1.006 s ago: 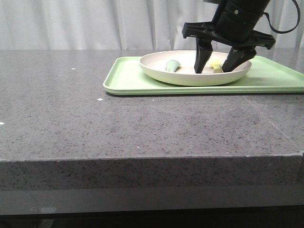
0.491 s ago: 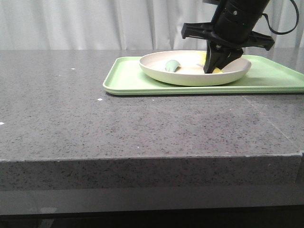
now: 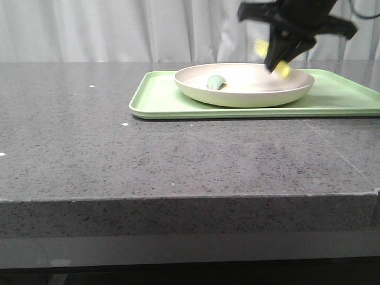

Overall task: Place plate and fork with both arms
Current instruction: 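Lift the yellow fork with the right gripper past the plate rim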

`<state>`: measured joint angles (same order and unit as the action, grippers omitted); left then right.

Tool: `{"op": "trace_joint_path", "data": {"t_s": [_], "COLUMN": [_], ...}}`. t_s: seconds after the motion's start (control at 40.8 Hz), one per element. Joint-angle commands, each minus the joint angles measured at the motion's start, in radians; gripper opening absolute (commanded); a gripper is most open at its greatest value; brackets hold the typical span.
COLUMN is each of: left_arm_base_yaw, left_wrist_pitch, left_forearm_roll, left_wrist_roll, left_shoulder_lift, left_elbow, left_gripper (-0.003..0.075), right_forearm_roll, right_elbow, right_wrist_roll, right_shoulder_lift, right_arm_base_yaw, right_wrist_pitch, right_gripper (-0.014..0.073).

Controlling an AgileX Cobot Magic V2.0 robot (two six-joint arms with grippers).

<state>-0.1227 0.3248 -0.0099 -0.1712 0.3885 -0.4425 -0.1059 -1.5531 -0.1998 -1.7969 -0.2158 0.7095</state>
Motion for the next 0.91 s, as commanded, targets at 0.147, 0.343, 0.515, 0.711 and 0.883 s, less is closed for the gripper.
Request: {"op": "trace_joint_path", "data": {"t_s": [0.147,0.343,0.515,0.711,0.883], "left_arm_base_yaw": [0.001,0.001,0.001,0.001,0.001], "left_wrist_pitch": [-0.083,-0.083,-0.083,-0.083,-0.083], "left_forearm_roll": [0.001,0.001,0.001,0.001,0.001], "left_wrist_roll": [-0.002,-0.002,-0.002,-0.002,-0.002], "left_shoulder_lift": [0.004,0.004,0.004,0.004,0.004], "left_elbow": [-0.029,-0.029,-0.029,-0.029,-0.029], "left_gripper": [-0.0018,-0.0018,-0.0018,-0.0018,-0.0018], "right_forearm_roll": [0.008,0.039,0.079,0.094,0.1], "right_elbow": [-0.035,-0.035,-0.035,-0.035,-0.035], "right_wrist_roll": [0.042,0.088,0.088,0.088,0.088], "right_shoulder_lift": [0.098,0.044,-0.01,-0.041,-0.045], "right_arm_base_yaw": [0.126,0.156,0.163,0.163,0.168], "right_wrist_pitch": [0.006,0.042,0.053,0.055,0.069], "right_gripper": [-0.0008,-0.0008,-0.0007,-0.0003,0.0012]}}
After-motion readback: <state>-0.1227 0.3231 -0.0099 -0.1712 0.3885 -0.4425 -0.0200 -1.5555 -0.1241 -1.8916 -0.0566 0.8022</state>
